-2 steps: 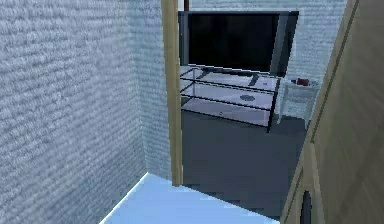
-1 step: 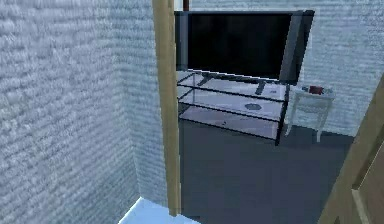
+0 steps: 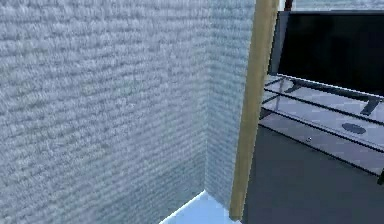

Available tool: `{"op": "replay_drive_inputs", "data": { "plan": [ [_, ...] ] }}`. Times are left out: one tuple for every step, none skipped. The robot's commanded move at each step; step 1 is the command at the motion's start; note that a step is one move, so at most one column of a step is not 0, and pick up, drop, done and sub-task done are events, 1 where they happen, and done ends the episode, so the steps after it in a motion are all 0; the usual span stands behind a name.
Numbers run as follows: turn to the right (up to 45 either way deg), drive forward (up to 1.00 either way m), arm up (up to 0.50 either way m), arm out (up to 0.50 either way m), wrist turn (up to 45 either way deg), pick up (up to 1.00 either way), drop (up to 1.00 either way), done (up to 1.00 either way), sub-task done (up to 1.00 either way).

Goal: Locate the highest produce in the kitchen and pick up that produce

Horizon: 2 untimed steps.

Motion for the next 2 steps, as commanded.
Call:
{"op": "replay_drive_inputs", "data": {
  "plan": [
    [0.0,0.25,0.00,0.00,0.0,0.00,0.00,0.00,0.00],
    [45.0,0.00,0.00,0.00,0.0,0.00,0.00,0.00,0.00]
  ]
}}
